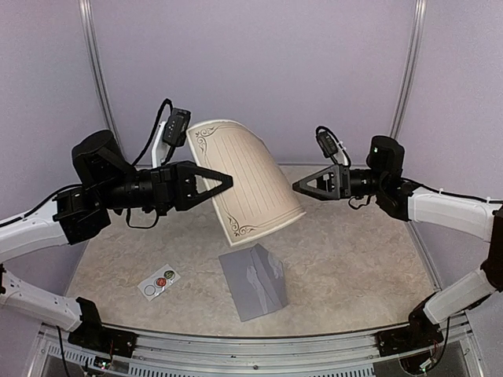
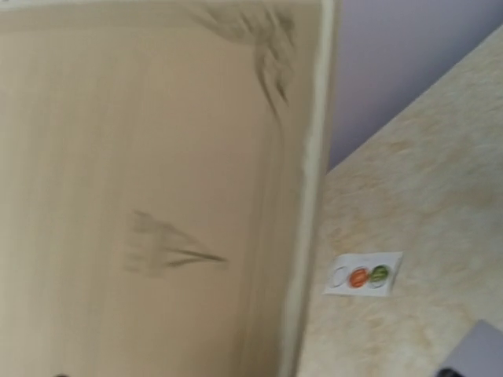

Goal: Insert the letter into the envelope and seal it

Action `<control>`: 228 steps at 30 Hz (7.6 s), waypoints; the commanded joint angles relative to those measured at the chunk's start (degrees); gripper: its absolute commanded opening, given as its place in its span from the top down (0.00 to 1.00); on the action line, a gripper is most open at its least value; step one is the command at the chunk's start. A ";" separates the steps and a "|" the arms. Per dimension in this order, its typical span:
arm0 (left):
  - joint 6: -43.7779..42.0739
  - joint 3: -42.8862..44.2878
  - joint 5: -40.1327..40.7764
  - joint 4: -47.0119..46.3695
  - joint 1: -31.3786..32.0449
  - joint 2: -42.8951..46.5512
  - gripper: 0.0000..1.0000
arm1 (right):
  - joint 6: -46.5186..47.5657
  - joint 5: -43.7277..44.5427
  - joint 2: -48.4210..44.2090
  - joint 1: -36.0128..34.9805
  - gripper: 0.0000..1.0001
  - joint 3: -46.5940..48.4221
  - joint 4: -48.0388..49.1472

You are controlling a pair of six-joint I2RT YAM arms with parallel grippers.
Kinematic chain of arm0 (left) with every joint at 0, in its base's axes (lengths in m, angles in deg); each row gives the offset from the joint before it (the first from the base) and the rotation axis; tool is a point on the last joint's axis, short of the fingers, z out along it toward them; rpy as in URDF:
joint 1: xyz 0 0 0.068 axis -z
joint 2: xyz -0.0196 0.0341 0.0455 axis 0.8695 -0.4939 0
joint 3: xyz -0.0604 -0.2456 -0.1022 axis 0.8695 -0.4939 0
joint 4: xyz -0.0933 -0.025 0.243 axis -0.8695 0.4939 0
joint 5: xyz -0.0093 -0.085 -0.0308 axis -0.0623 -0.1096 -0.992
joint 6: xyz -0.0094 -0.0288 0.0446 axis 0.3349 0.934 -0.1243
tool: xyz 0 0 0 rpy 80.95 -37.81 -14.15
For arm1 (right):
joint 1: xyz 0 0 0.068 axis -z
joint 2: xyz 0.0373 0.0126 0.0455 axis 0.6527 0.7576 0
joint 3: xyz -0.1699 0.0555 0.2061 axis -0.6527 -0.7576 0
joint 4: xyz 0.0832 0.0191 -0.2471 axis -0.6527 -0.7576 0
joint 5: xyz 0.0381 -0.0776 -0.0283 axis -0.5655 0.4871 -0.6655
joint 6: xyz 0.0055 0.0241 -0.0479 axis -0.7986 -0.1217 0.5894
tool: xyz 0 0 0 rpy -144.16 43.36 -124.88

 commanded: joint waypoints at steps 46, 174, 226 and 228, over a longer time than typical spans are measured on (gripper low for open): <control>18.28 -21.04 23.95 10.34 -0.64 -4.18 1.00 | 8.66 38.04 -4.84 -12.23 1.00 -2.89 -36.32; 11.08 -31.97 21.38 -7.66 -1.00 -22.72 1.00 | -14.57 28.41 21.50 -13.55 0.17 -12.74 13.19; 17.32 -33.26 19.04 -13.96 -4.29 -22.99 0.59 | 9.60 27.84 31.18 -25.66 0.40 5.31 -16.99; 17.71 -33.03 18.60 -15.14 -4.25 -24.28 0.59 | 9.21 27.21 31.55 -25.80 0.40 5.03 -16.18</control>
